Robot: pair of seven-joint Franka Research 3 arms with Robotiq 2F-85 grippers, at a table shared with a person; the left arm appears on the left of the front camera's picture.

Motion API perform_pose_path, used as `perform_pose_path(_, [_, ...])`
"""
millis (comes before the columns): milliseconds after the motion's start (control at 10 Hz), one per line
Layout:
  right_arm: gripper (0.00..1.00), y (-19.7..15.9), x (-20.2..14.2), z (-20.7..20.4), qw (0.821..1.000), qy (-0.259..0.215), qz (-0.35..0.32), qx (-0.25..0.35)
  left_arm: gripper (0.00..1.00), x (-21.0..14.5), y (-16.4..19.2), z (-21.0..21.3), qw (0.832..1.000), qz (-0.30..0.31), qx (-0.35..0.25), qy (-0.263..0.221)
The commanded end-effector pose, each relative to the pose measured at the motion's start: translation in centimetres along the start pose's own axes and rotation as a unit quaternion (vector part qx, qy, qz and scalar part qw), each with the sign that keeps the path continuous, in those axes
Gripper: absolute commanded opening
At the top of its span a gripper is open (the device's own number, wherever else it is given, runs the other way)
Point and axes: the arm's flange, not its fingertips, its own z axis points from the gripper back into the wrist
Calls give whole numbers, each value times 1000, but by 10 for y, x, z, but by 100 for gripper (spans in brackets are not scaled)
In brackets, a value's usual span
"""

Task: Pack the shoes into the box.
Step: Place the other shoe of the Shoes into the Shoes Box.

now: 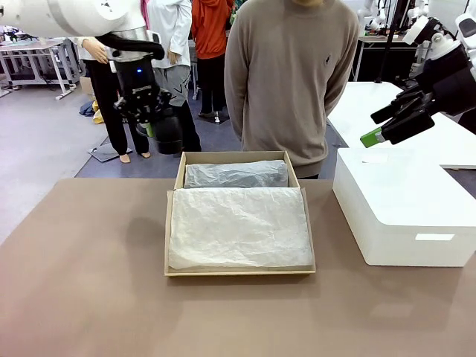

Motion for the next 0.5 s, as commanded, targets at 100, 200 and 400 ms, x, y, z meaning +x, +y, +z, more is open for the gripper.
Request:
perform_pose_path(100, [100, -1, 1, 0, 1000, -7, 0, 5, 0, -21, -46, -2, 997, 79, 0, -24])
perform_pose_path(200, [100, -1, 1, 0, 1000, -7, 0, 5, 0, -30, -60, -3, 996, 86, -10, -23])
perform_pose_path(400, [100, -1, 1, 0, 1000, -7, 0, 5, 0, -47, -83, -11, 995, 88, -17, -32])
